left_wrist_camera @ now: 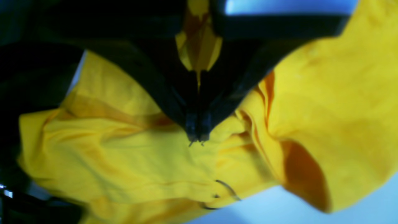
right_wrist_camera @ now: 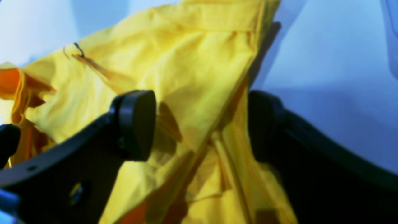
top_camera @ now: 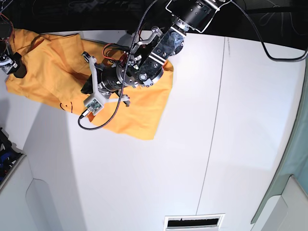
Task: Layout the t-shirt on the table in an organized manner, then fold the t-shirt properly
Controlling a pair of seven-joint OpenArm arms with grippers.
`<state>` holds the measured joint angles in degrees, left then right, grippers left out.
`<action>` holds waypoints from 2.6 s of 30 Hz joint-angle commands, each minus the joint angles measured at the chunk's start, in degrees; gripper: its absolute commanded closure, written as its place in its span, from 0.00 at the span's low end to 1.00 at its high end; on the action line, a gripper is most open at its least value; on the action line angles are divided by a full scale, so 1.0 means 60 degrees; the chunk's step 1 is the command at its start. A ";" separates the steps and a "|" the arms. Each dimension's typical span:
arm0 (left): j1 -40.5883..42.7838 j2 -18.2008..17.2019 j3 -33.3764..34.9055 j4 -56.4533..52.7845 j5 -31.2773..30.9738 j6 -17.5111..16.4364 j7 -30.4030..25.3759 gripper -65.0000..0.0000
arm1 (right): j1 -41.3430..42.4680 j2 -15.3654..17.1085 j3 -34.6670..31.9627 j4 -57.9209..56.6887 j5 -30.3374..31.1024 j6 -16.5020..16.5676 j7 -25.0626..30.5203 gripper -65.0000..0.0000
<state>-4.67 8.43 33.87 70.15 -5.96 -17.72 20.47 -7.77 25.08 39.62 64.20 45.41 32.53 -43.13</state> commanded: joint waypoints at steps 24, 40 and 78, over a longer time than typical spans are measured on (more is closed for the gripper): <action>-0.0270 -0.1413 -0.0776 0.2747 -0.0040 0.0994 0.1209 1.00 | 0.0047 0.0561 -0.0652 0.0098 0.0794 0.0127 -0.0907 0.31; 0.0393 -0.2623 -0.4007 0.2743 -0.0871 0.0408 0.1421 1.00 | -0.0193 0.0397 -0.1639 0.0120 0.0579 0.0124 -0.0809 0.34; 0.3187 -0.2834 -0.4335 0.2736 -0.1045 -0.0091 0.1351 1.00 | 0.1027 0.1989 0.0393 0.0896 -0.0237 0.0076 -0.1075 1.00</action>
<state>14.31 -8.40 7.86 86.13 -12.67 -17.85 27.00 -2.42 35.07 41.45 68.40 42.74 32.91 -51.05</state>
